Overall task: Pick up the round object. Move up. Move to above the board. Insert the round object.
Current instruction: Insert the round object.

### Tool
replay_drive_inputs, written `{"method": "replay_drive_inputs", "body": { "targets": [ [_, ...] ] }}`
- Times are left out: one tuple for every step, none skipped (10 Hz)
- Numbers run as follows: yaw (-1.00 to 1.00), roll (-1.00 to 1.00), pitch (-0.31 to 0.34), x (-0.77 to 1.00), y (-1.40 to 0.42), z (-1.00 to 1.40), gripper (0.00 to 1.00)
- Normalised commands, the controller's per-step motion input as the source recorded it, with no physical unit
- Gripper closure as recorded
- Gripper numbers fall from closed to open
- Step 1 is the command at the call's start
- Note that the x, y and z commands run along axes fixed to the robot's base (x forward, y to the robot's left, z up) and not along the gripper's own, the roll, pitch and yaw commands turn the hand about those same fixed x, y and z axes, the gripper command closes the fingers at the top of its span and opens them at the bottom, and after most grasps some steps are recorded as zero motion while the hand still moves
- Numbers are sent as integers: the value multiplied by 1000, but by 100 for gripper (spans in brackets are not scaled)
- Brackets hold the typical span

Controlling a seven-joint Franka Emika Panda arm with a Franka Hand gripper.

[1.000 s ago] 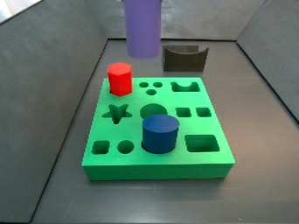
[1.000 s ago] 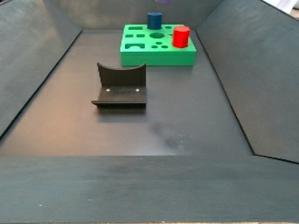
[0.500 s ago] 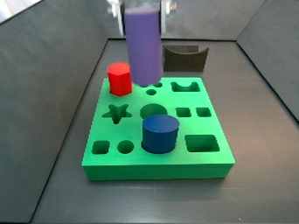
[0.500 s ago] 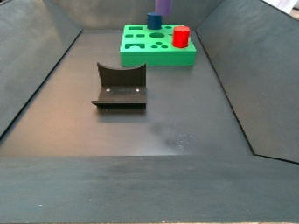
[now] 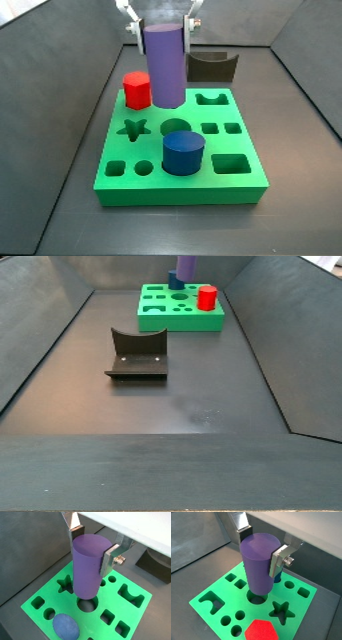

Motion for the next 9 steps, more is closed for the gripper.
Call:
{"method": "replay_drive_inputs", "body": {
  "targets": [
    [0, 0, -76, 17, -17, -174, 100],
    [0, 104, -40, 37, -20, -126, 100],
    [0, 129, -43, 20, -9, -163, 100],
    [0, 136, -49, 9, 0, -194, 100],
    [0, 137, -60, 57, 0, -226, 100],
    [0, 107, -66, 151, 0, -240, 100],
    [0, 87, -74, 200, 0, -257, 100],
    [0, 76, -87, 183, 0, -289, 100],
    [0, 66, -90, 197, -11, -300, 100]
  ]
}}
